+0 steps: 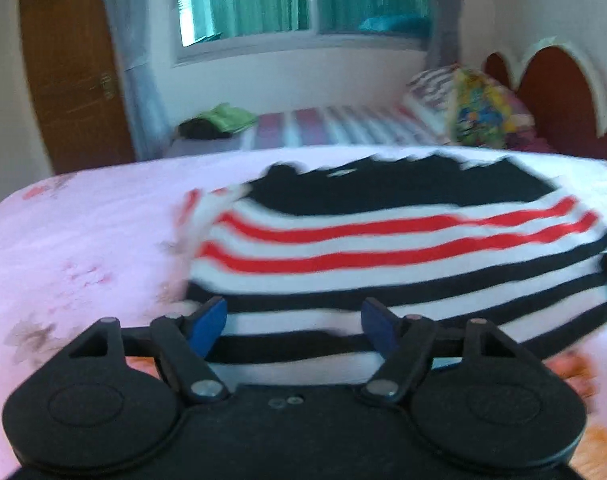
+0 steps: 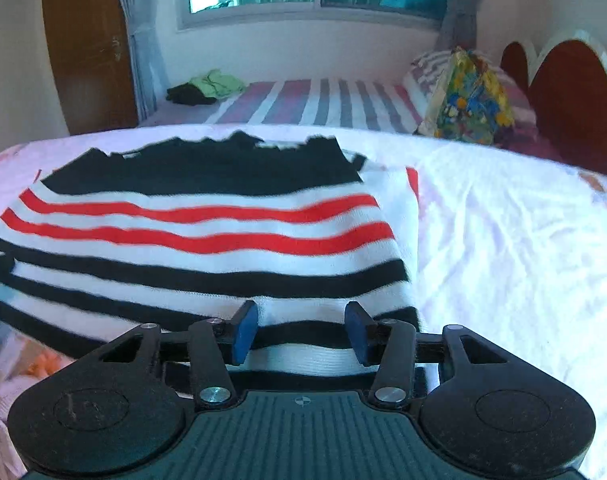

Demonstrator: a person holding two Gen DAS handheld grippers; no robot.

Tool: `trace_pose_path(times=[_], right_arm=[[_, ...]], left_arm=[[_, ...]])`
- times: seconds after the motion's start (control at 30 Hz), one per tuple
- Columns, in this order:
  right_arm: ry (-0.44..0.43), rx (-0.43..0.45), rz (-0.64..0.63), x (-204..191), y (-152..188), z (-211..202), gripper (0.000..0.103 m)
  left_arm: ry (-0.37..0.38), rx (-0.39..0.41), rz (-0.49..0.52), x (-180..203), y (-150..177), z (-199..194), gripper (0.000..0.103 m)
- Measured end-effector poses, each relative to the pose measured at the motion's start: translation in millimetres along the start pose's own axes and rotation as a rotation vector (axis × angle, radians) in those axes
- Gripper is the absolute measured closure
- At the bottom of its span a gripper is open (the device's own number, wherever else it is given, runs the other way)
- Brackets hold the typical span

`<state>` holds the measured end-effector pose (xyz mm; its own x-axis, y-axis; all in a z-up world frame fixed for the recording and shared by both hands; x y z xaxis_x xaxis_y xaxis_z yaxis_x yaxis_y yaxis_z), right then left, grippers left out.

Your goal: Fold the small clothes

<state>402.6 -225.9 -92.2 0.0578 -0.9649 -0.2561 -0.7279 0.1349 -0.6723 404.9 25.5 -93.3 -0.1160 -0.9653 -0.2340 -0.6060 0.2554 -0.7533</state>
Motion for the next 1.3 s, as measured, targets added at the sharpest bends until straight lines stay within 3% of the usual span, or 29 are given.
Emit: trace_pose_path(times=[0.13, 0.23, 0.33, 0.43, 0.53, 0.6, 0.73, 0.83, 0.9, 0.97, 1.0, 1.07, 1.3], right_arm=[[-0.072, -0.01, -0.06, -42.8, 13.4, -12.3, 0.056], [-0.011, -0.083, -0.077, -53.6, 30.1, 3.3, 0.056], [-0.005, -0.056, -0.105, -52.8, 41.8, 0.8, 0.056], [0.01, -0.055, -0.088, -34.2, 42.4, -4.3, 0.056], [0.099, -0.029, -0.019, 2.1, 35.8, -13.3, 0.056], [0.058, -0.04, 0.02, 21.2, 32.6, -18.5, 0.056], [0.084, 0.109, 0.107, 40.9, 11.8, -45.9, 0.056], [0.126, 0.056, 0.168, 62.3, 3.9, -32.8, 0.056], [0.073, 0.003, 0.191, 72.5, 2.5, -24.7, 0.057], [0.057, -0.04, 0.198, 76.4, 6.7, -18.9, 0.078], [0.053, -0.04, 0.206, 79.4, 7.7, -19.1, 0.081], [0.033, -0.037, 0.235, 87.3, 12.2, -24.5, 0.098], [0.046, -0.034, 0.178, 84.4, 25.0, -34.3, 0.099]], left_arm=[[0.065, 0.01, 0.041, 43.4, -7.8, -8.9, 0.029], [0.093, -0.048, 0.056, 65.3, 0.1, -1.2, 0.029], [0.073, -0.05, 0.074, 70.3, 11.9, -0.3, 0.027], [0.025, -0.048, 0.081, 52.7, 18.2, -3.9, 0.026], [-0.018, -0.069, 0.02, 15.0, 30.7, -8.2, 0.024], [0.007, -0.068, -0.009, -1.7, 35.3, -9.5, 0.023], [0.027, -0.074, -0.023, -7.0, 32.6, -10.5, 0.024], [0.031, -0.079, -0.052, -8.5, 33.3, -8.7, 0.024], [0.029, -0.084, -0.047, -8.2, 32.2, -5.5, 0.024], [0.034, -0.086, -0.046, -8.3, 32.9, -5.3, 0.024], [0.039, -0.088, -0.049, -9.1, 32.8, -4.6, 0.024], [0.049, -0.09, -0.048, -12.3, 31.7, -4.5, 0.024], [0.057, -0.074, -0.031, -14.6, 36.7, -3.7, 0.024]])
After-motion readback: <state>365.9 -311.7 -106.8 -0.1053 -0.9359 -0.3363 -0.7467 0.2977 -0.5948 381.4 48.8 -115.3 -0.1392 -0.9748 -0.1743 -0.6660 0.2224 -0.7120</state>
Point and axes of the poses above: each gripper's, at about its wrist camera, not at the fingertips, and z roughly the way its jaws point, x to its right, y to its underside, the point moved 1 cm from there along z, roughly the way its jaws point, and after that the axes turned 12 degrees about z, right-handed, at the moved point
